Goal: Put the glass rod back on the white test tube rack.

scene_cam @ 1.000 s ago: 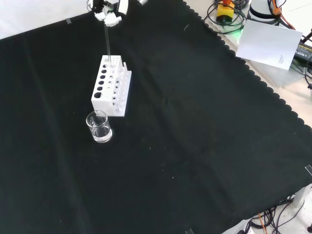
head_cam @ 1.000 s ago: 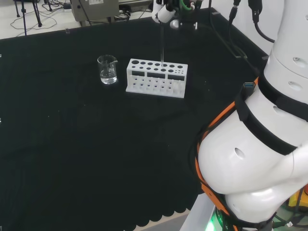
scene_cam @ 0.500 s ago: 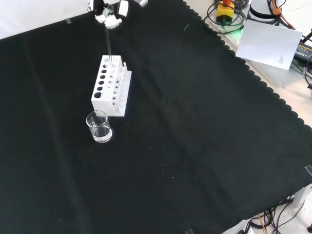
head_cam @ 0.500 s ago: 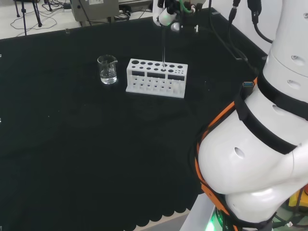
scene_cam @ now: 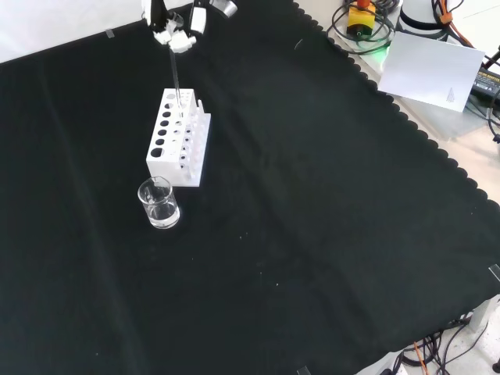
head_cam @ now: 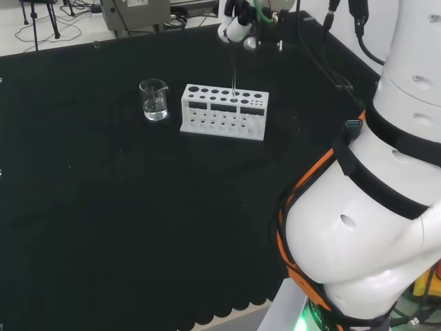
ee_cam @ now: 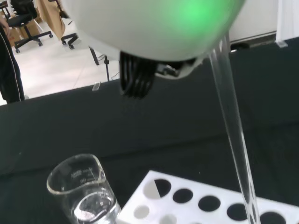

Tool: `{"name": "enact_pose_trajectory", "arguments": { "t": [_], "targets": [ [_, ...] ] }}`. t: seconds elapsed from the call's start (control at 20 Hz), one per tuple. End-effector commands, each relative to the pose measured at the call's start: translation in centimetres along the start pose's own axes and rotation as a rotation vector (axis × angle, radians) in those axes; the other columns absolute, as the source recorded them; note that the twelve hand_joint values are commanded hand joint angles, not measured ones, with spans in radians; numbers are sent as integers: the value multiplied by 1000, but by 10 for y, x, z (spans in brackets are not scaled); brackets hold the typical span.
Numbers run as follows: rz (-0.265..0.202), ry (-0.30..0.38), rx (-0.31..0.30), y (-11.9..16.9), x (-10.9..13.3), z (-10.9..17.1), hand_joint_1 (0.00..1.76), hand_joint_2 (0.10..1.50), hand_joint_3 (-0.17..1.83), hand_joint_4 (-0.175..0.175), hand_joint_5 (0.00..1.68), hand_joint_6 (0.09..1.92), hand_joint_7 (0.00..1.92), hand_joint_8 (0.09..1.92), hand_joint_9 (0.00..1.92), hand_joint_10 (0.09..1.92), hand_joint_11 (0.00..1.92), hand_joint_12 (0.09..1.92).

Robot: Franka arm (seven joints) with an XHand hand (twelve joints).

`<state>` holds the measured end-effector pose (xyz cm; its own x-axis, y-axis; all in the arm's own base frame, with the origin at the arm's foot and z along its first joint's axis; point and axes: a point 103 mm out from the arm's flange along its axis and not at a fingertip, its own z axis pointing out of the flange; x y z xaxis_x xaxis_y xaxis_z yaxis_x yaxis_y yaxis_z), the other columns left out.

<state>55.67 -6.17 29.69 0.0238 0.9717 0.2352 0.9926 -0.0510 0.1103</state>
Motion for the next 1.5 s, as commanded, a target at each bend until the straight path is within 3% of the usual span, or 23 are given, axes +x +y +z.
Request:
{"name": "enact_pose_trajectory", "arguments": {
  "t": [0.05,0.45,1.5],
  "targets": [
    [18,19,16,3,-14,15,1231,394,1050,-175,1408,633,1644,817,1905,698,1494,1098],
    [27,32,46,6,-20,38,1231,394,1049,-175,1408,633,1644,817,1906,697,1494,1097],
    [45,43,70,5,-25,52,1231,394,1049,-175,1408,633,1645,817,1911,696,1496,1096]
  ]
}}
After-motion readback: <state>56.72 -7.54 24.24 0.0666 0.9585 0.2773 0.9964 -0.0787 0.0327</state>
